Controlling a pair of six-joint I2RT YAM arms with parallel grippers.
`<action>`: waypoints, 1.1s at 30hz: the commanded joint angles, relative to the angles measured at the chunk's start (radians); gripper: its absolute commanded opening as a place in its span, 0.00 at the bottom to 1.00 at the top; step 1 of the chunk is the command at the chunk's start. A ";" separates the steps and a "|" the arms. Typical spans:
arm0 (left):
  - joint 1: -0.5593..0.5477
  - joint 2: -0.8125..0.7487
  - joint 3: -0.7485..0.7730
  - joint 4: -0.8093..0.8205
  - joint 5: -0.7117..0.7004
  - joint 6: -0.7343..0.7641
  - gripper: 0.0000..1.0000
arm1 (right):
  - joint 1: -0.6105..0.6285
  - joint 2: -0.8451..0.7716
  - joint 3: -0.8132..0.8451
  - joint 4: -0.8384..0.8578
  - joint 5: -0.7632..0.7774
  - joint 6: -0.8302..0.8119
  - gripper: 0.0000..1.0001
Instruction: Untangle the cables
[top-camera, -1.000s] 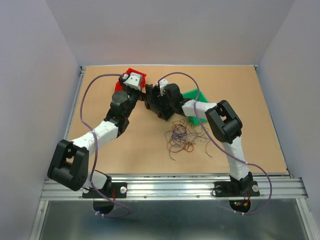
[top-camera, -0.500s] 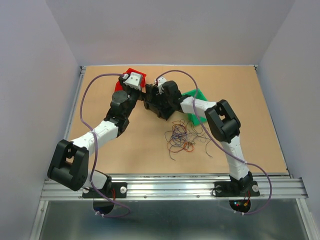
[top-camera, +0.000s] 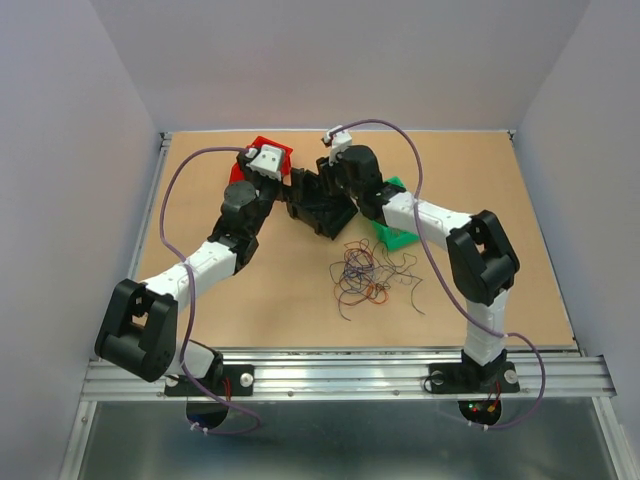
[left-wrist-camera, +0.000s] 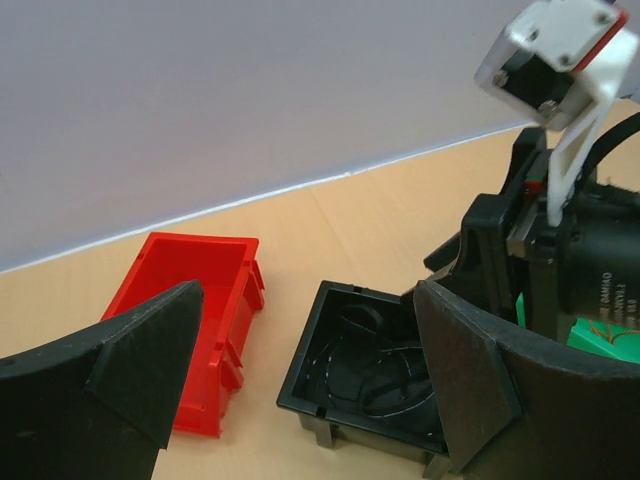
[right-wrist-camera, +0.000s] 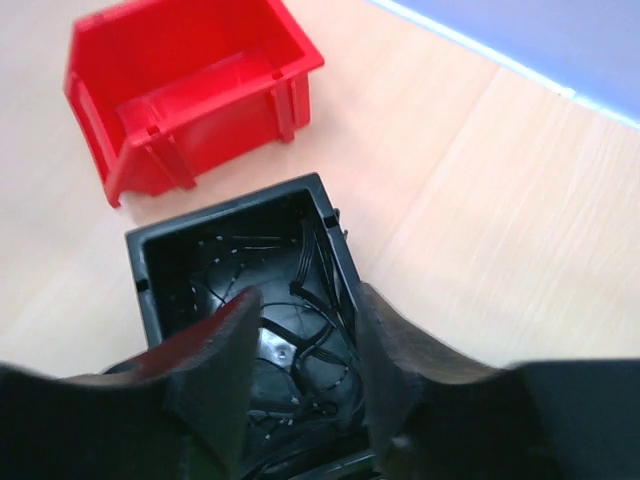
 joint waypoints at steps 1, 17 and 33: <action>0.003 -0.011 0.057 0.025 0.019 0.013 0.99 | 0.010 -0.053 -0.073 0.077 0.017 0.016 0.55; -0.097 0.110 0.161 -0.175 0.231 0.190 0.98 | -0.024 -0.412 -0.302 -0.302 0.255 0.154 0.64; -0.112 0.153 0.327 -0.407 0.054 0.032 0.98 | -0.105 -0.231 -0.228 -0.399 0.180 0.097 0.54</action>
